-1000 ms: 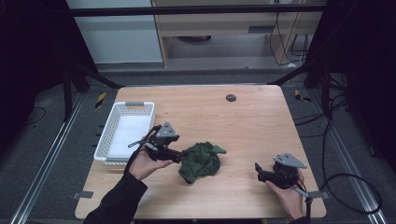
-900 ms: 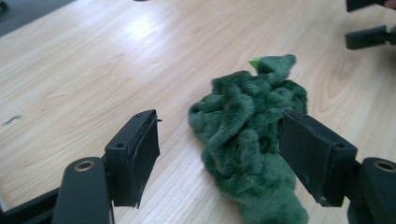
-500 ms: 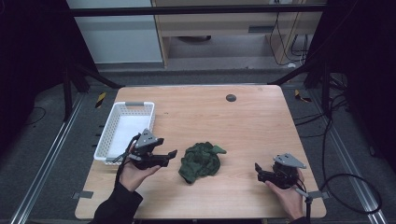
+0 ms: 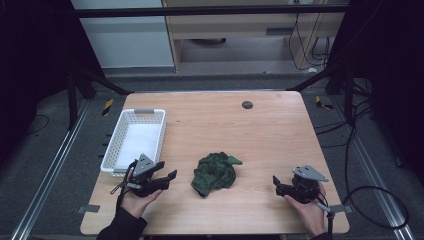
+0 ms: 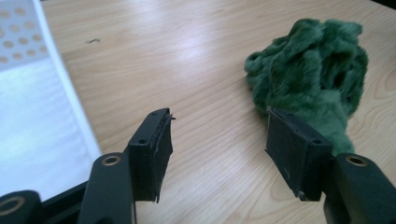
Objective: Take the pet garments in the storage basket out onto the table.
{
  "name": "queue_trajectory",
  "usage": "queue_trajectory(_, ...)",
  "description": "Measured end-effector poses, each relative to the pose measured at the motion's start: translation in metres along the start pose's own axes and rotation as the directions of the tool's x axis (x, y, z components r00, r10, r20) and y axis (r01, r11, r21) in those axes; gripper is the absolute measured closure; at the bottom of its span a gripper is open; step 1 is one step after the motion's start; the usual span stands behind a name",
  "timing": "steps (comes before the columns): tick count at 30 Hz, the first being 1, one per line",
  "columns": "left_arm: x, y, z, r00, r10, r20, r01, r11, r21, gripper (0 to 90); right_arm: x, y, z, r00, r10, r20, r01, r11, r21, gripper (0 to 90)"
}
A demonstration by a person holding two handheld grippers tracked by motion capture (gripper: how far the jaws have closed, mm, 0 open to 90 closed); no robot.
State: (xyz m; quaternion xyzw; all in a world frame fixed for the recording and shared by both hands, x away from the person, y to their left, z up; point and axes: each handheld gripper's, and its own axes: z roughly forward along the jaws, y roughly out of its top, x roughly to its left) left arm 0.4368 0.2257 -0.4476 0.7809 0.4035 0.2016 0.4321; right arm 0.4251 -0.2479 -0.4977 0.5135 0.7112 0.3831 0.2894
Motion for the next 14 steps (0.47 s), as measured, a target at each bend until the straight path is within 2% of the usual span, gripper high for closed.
queue_trajectory(2, 0.003, -0.008, -0.004, 0.9998, -0.019, -0.007, 0.019, 0.9998, 0.003, 43.2, 0.000, 0.000, 0.000, 1.0000, -0.002, 0.000, 0.002, 1.000, -0.001, 7.6)
queue_trajectory(5, 0.005, -0.014, -0.007, 0.9997, -0.012, -0.021, 0.012, 0.9998, 0.015, 45.3, 0.000, 0.000, 0.000, 1.0000, 0.002, -0.002, -0.002, 1.000, -0.002, 7.6)
queue_trajectory(6, 0.007, -0.020, -0.009, 0.9996, -0.025, -0.015, 0.026, 0.9994, 0.024, 45.5, 0.001, 0.000, 0.000, 1.0000, 0.001, -0.002, -0.001, 1.000, -0.001, 7.6)
queue_trajectory(14, 0.010, -0.035, -0.013, 0.9989, -0.023, -0.040, 0.025, 0.9978, 0.061, 43.9, 0.001, -0.001, 0.000, 1.0000, 0.004, 0.002, -0.004, 1.000, -0.003, 7.4)
